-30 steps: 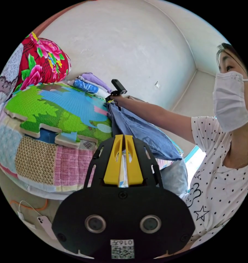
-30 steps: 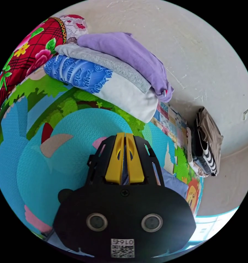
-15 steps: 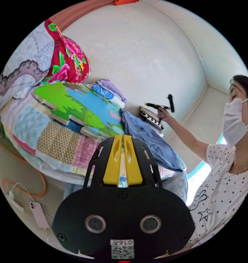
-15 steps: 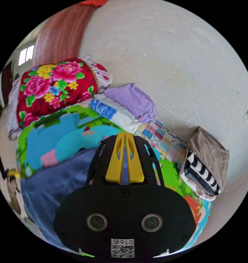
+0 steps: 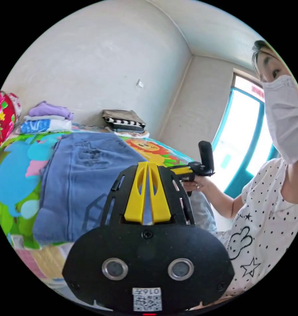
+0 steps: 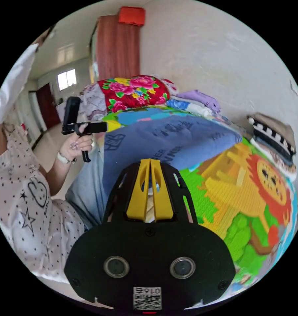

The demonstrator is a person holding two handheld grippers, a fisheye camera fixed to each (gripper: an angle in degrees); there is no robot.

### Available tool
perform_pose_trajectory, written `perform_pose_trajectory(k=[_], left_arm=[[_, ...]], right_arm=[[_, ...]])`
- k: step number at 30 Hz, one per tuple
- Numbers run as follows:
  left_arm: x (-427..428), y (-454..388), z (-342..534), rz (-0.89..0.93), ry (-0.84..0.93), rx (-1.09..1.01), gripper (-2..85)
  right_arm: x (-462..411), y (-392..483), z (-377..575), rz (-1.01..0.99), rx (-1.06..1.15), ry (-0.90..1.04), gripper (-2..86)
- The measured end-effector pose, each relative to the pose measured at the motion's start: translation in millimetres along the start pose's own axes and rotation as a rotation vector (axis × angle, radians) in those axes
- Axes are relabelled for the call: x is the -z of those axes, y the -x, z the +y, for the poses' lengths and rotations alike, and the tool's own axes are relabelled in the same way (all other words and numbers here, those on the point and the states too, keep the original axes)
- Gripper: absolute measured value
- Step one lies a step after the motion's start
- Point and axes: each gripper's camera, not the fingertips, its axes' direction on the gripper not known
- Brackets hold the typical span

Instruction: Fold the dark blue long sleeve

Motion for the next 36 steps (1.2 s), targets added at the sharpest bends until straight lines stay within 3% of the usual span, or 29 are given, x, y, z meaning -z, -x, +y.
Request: perform_pose_trajectory(k=[2,6,8,13,20,24,26,33,36], left_arm=[[-27,-7,-12,0.007,0.056,-0.012,-1.0],[-88,-14,-17,-0.044,0.193,0.007,-1.0],[-117,-14,-8,-0.136,0.322,0.019,-1.0],[-122,-12,5,-0.122,0.259,0.068,-1.0],[-143,-53,-17,-0.124,0.241,-0.01,-1.0],[-169,-68,-9,-0.191,0.291,-0.048,-1.0],[-171,-70,-5,-0.196,0.293,-0.053,-1.0],[-162,-85,3,-0.142,0.336,-0.092,-1.0],[-140,-84,23,-0.127,0.333,-0.064,-1.0]], right_arm=[[-6,-7,34,-0.02,-0.146,-0.074,-0.3],[-14,-13,70,-0.061,-0.223,-0.136,-0.3],[-16,-6,80,-0.037,-0.16,-0.101,-0.4],[2,-5,78,0.139,-0.008,-0.124,-0.3],[-68,-75,7,0.453,0.057,0.064,-0.4],[-129,-121,-5,0.441,-0.019,0.194,-0.5],[-171,-147,9,0.388,-0.056,0.372,-0.5],[-166,-157,50,0.347,-0.095,0.347,-0.3],[-115,-127,87,0.344,-0.065,0.125,0.2]])
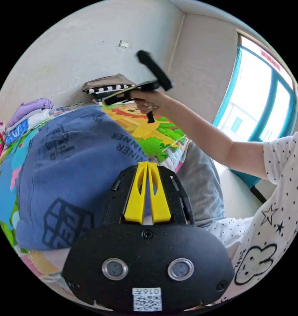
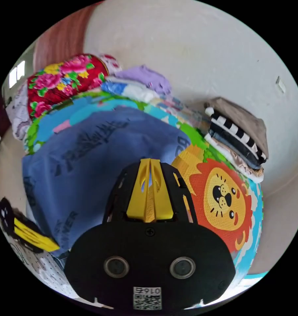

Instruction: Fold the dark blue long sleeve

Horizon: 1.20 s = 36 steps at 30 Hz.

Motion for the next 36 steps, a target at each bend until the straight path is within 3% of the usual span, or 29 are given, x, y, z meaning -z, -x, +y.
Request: perform_pose_trajectory(k=[2,6,8,10,17,23,28,31,36], left_arm=[[3,9,15,0.032,0.015,0.043,-1.0],[-7,17,34,0.17,0.125,0.079,-1.0],[-2,11,38,0.171,0.112,0.065,-1.0],[7,2,40,0.156,0.084,0.04,-1.0],[63,-20,49,0.037,-0.067,-0.009,-0.9],[100,-46,67,-0.097,-0.224,-0.076,-0.5],[103,-86,78,-0.248,-0.213,-0.172,6.4],[89,-114,79,-0.343,-0.164,-0.251,12.3],[66,-152,63,-0.425,-0.179,-0.319,13.8]], right_arm=[[46,12,56,-0.103,0.028,-0.203,1.3],[80,33,142,-0.23,0.099,-0.339,9.1],[79,37,195,-0.283,-0.048,-0.381,22.1],[70,37,230,-0.415,-0.114,-0.352,22.6],[30,32,328,-0.646,-0.285,-0.237,18.4],[-19,12,352,-0.863,-0.397,-0.121,15.2],[-44,-10,376,-1.065,-0.617,-0.121,3.8],[-36,-20,384,-1.128,-0.65,-0.147,2.4],[-14,-27,373,-1.171,-0.678,-0.143,1.5]])
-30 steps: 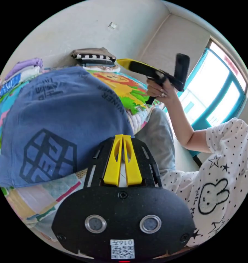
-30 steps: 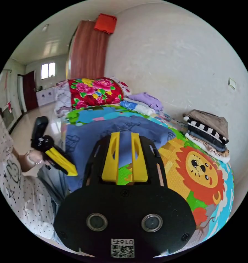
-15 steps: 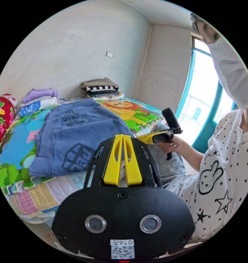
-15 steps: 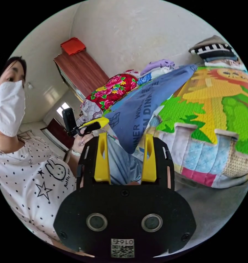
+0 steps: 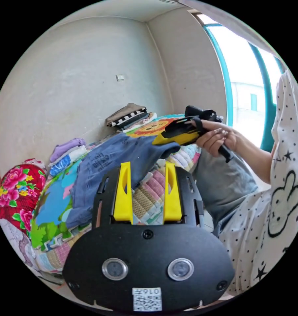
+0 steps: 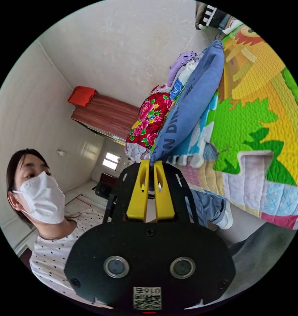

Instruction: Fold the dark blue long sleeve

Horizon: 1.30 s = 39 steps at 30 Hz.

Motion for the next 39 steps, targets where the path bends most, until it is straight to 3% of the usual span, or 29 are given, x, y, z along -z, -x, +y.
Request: perform_pose_trajectory(k=[8,13,15,20,25,33,39], left_arm=[[-42,-44,-19,-0.364,0.119,-0.173,9.5],[-65,-47,-27,-0.419,0.216,-0.3,7.8],[-80,-59,-24,-0.44,0.26,-0.452,5.7],[-100,-80,-39,-0.342,0.34,-0.647,0.5],[-120,-61,-95,-0.115,0.486,-0.613,-0.4],[-189,-25,-181,0.229,0.762,-0.568,-0.7],[-213,-18,-207,0.221,0.768,-0.516,-0.7]], right_arm=[[15,45,8,0.015,0.006,-0.024,1.1],[29,66,26,0.005,0.003,-0.038,1.1],[37,77,34,0.025,0.022,-0.046,1.1],[41,126,64,0.246,0.165,0.027,1.9],[26,187,112,0.527,0.398,0.05,5.1],[-37,328,206,1.086,0.972,-0.349,16.5],[-145,382,203,1.197,1.181,-0.006,20.5]])
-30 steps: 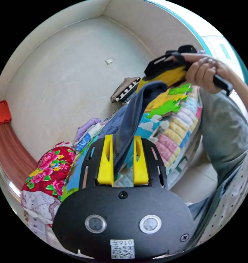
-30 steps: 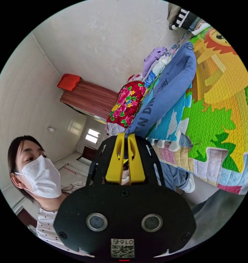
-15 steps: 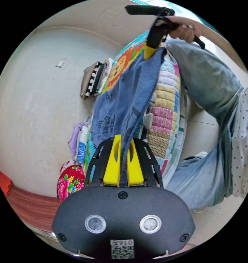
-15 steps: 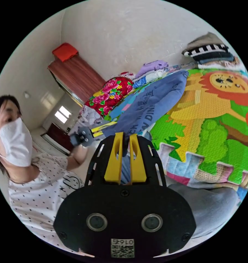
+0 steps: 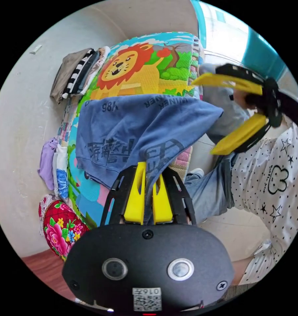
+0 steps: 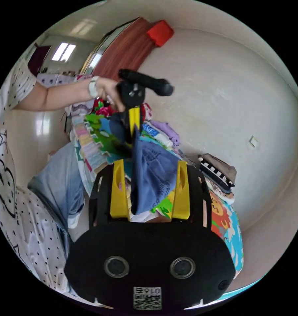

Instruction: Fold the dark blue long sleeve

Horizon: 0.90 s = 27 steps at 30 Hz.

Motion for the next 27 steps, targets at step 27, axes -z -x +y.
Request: perform_pose_trajectory(k=[27], left_arm=[[-70,-29,22,-0.081,0.005,-0.301,0.9]], right_arm=[[-45,-133,-228,-0.279,0.584,0.438,3.7]])
